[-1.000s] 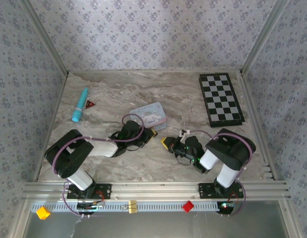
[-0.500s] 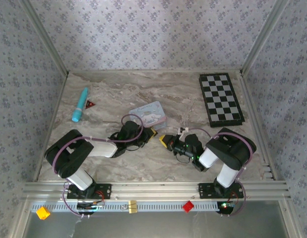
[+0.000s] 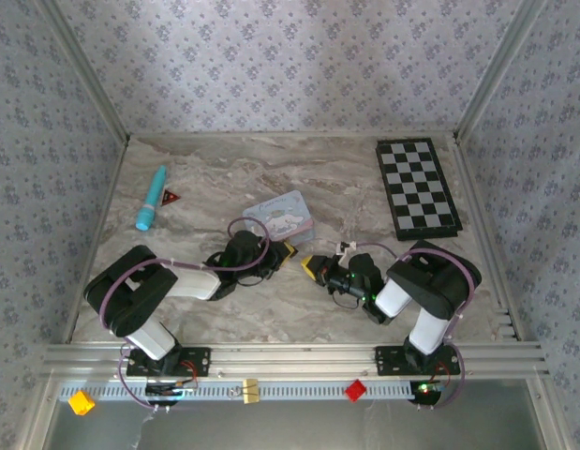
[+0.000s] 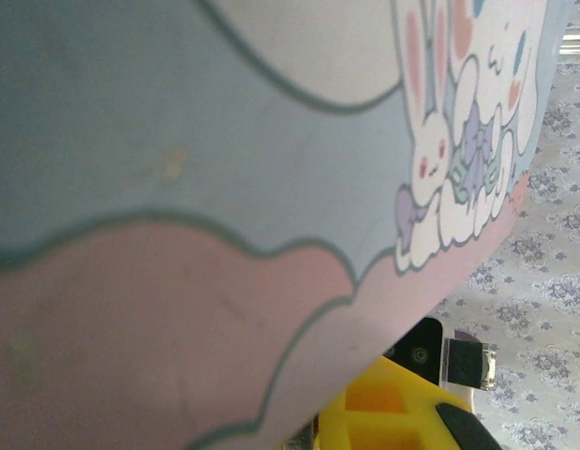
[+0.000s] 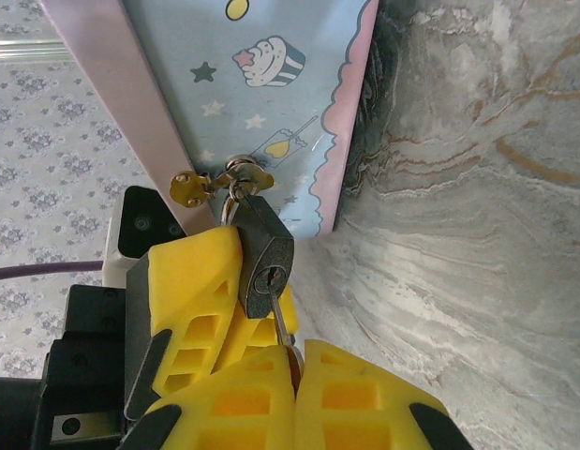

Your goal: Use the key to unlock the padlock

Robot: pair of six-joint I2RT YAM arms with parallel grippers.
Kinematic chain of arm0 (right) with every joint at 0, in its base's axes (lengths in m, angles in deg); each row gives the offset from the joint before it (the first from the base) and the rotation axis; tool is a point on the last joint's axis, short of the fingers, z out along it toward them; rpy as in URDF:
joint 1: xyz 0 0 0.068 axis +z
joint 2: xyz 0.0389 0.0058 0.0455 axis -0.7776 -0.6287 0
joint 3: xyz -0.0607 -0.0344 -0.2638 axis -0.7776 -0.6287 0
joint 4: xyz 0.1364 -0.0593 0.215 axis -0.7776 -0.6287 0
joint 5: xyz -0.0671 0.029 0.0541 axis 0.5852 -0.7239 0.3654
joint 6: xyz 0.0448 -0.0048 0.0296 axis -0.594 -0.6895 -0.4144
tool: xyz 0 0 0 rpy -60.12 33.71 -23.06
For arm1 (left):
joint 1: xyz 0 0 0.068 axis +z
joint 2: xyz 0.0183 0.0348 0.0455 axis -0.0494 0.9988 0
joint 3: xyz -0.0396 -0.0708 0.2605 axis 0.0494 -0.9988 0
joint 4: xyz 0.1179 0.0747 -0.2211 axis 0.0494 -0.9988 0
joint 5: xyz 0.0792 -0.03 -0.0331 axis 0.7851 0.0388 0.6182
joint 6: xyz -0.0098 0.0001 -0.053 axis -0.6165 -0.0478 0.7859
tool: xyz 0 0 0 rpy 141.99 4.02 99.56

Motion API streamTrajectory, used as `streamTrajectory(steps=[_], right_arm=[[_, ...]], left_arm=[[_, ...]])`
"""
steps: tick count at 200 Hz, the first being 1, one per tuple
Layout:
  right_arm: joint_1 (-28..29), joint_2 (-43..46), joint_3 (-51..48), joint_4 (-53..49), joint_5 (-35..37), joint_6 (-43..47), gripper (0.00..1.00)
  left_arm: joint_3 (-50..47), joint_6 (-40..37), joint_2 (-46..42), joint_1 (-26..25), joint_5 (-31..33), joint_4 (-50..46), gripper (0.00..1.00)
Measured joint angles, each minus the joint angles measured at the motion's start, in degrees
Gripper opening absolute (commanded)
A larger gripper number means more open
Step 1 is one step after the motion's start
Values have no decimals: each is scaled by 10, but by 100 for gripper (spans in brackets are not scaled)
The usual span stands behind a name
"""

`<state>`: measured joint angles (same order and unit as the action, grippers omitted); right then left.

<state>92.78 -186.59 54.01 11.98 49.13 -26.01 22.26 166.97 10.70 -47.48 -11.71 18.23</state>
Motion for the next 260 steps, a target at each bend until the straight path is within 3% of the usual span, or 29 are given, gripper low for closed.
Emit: streamTrajectory(steps=[260], right_arm=[[-2, -16, 27, -3, -4, 0, 0]], left_arm=[[-6, 23, -5, 0, 11, 12, 0]])
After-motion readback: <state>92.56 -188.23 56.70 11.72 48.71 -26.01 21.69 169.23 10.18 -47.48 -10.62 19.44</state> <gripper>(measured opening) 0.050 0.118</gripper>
